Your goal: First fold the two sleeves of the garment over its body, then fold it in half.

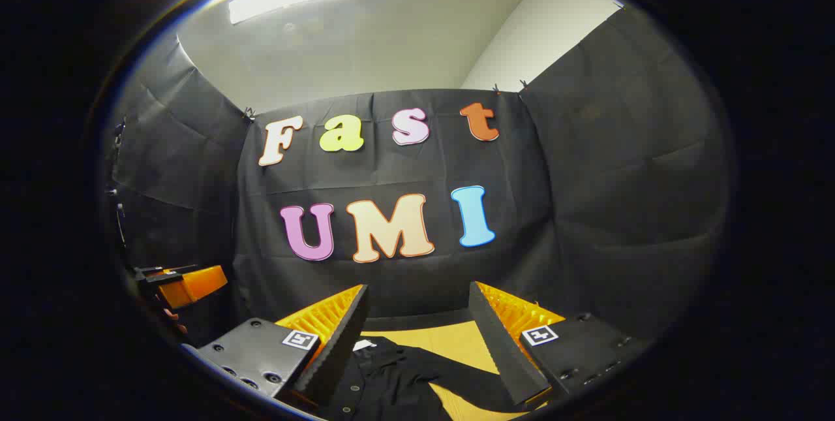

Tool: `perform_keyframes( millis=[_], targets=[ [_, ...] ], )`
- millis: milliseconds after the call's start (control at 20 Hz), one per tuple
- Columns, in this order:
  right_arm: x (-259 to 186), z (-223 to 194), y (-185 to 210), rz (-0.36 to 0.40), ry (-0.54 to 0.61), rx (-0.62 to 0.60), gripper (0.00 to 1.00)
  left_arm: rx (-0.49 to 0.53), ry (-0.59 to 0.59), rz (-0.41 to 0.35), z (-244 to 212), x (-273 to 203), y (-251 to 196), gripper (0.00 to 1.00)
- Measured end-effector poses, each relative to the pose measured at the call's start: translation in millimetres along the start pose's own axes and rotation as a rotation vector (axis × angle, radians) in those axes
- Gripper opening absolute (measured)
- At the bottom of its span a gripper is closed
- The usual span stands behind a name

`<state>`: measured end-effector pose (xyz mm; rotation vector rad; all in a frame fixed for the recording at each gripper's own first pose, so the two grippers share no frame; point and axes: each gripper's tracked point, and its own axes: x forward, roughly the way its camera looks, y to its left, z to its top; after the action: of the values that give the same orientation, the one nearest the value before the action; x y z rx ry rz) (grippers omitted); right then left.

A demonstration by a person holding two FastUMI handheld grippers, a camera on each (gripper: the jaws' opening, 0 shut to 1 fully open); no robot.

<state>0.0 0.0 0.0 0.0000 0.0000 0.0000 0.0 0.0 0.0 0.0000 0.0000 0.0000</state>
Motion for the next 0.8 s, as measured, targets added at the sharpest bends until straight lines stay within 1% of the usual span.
perform_keyframes(
  millis=[200, 600, 800],
  targets=[
    [5, 4, 13, 0.034, -0.017, -0.029, 0.94, 0.006, 0.024, 0.039, -6, -2, 18, 0.92],
    [10, 4, 27, 0.072, -0.028, -0.049, 0.94, 0.019, 0.023, 0.041, -8, -5, 22, 0.92],
    [14, -2, 37, 0.100, -0.026, -0.056, 0.96, 0.033, 0.010, 0.072, -5, -7, 34, 0.92]
  ],
)
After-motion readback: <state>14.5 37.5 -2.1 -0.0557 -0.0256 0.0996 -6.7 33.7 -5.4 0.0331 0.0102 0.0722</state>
